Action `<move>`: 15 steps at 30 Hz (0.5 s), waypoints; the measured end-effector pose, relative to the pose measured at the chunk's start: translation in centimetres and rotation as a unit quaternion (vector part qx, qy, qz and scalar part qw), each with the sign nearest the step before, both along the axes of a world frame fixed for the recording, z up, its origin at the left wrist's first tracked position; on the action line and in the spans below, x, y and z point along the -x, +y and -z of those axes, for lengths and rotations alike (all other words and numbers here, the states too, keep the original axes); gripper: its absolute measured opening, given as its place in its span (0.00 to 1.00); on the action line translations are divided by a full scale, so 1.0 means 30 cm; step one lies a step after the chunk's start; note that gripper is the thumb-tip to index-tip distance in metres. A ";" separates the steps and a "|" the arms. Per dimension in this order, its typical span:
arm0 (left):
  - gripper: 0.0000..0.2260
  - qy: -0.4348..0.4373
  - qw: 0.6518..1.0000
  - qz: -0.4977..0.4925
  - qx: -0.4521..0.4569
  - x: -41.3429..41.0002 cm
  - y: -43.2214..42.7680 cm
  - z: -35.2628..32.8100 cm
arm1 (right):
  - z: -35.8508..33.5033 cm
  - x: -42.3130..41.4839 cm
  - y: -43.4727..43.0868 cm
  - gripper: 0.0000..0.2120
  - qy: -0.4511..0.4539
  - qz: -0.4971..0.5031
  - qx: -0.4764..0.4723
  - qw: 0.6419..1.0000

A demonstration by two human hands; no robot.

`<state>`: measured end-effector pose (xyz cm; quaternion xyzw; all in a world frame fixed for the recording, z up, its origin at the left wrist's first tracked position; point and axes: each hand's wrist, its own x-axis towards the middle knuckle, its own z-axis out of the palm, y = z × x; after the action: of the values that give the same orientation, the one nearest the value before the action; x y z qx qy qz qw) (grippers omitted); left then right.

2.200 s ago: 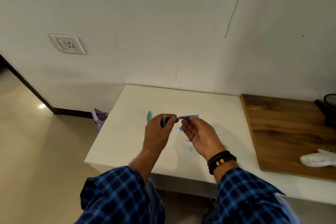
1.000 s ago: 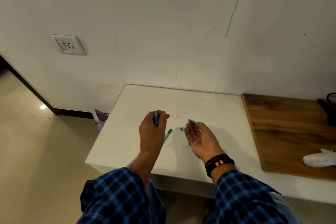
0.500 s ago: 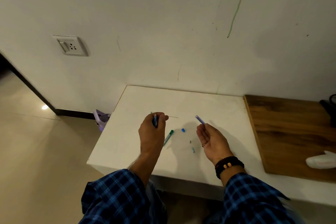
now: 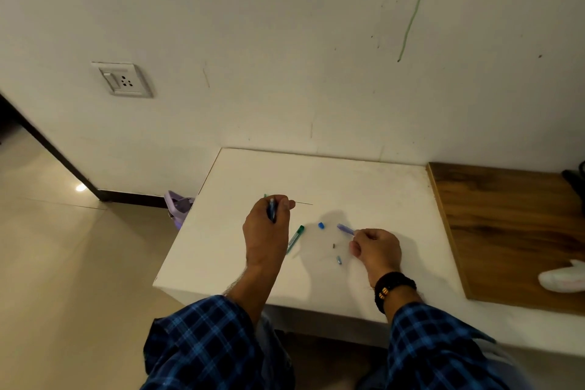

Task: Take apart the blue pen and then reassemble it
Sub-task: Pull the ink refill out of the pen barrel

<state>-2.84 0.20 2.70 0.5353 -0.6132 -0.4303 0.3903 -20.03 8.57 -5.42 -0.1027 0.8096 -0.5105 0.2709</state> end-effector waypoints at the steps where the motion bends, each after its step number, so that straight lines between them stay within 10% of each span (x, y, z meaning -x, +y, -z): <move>1: 0.05 -0.001 1.000 0.000 0.001 0.000 0.001 -0.002 | -0.002 -0.003 0.002 0.10 0.046 -0.018 -0.023 0.999; 15: 0.05 -0.013 1.000 0.007 0.000 -0.003 0.003 0.002 | -0.001 -0.030 0.031 0.12 0.334 -0.144 -0.233 0.902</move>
<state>-2.75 0.28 2.63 0.5368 -0.6215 -0.4261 0.3794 -19.13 9.50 -5.40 -0.3170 0.9247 -0.1985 0.0710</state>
